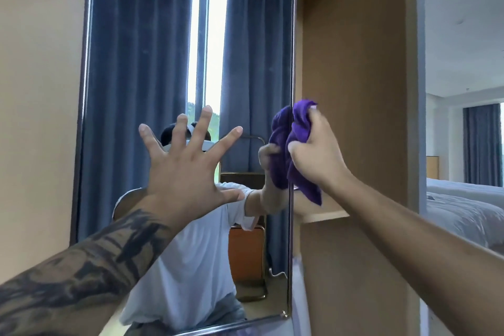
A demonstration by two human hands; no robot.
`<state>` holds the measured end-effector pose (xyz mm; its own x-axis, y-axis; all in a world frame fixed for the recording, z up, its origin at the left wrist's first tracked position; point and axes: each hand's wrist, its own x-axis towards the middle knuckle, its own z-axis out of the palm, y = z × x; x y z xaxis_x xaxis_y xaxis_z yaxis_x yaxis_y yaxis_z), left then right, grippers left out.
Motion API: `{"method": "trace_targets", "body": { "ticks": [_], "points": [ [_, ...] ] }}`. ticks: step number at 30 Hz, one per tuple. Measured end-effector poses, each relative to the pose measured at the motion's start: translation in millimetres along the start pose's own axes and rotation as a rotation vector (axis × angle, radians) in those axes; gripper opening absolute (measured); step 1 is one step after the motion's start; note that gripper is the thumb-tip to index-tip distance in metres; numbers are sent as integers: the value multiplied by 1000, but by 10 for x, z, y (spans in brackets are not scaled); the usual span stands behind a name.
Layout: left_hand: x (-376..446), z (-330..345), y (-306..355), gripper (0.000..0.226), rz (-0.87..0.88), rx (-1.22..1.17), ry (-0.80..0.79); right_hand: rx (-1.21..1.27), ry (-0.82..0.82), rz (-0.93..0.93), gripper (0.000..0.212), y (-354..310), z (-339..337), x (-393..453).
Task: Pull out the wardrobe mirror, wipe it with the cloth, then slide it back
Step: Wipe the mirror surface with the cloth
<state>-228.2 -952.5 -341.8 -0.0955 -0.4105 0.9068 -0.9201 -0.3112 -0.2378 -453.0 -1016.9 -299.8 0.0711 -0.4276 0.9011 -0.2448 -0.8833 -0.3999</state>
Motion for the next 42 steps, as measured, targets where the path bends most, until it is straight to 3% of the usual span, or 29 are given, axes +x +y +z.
{"method": "trace_targets", "body": {
  "ticks": [4,8,12,20,24,27,30,33,37,42],
  "points": [
    [1,-12,-6,112,12,-4,21,6,48,44,45,-19,11,216],
    [-3,11,-8,114,9,-13,30,-35,26,39,64,339,212,-832],
    [2,31,23,115,2,19,32,-163,-58,136,67,674,366,-1626],
    [-2,69,-1,113,19,35,65,-142,53,-26,56,20,104,104],
    [-1,37,-2,113,17,23,41,-125,100,-17,58,119,205,-252],
    [-4,41,3,114,12,18,39,-64,72,36,77,379,330,-1070],
    [8,41,14,115,2,42,24,-60,-8,65,68,601,370,-1551],
    [10,26,17,114,9,38,16,-27,-48,71,60,520,306,-1353],
    [6,37,-8,112,21,25,40,-17,30,82,49,123,169,-459],
    [14,11,-25,112,46,58,60,-147,16,20,59,58,152,-198]
  ]
}}
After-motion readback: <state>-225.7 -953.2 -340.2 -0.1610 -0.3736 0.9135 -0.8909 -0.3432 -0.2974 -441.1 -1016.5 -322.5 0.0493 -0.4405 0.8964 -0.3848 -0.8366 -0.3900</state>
